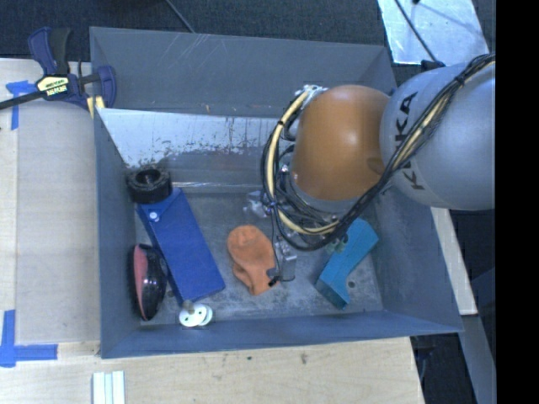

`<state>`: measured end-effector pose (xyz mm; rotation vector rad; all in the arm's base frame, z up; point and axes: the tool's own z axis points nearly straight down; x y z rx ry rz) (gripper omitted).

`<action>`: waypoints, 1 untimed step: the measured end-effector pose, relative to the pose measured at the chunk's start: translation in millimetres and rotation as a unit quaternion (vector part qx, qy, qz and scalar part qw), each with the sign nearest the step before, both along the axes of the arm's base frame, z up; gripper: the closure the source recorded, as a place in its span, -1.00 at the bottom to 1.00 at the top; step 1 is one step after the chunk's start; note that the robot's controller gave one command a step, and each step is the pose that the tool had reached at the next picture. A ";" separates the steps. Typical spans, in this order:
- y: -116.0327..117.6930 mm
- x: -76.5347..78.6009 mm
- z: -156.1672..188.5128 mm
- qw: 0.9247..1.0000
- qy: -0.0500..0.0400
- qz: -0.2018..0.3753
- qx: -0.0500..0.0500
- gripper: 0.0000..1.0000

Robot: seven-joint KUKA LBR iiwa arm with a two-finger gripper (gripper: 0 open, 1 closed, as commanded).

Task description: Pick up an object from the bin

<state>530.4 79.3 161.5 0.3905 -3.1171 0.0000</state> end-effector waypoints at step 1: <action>-2.5 31.6 -41.4 1.000 -0.004 -0.002 0.001 -1.00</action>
Offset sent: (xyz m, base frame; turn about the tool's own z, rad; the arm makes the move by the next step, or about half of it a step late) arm 0.0455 -0.0234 -0.0799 0.1428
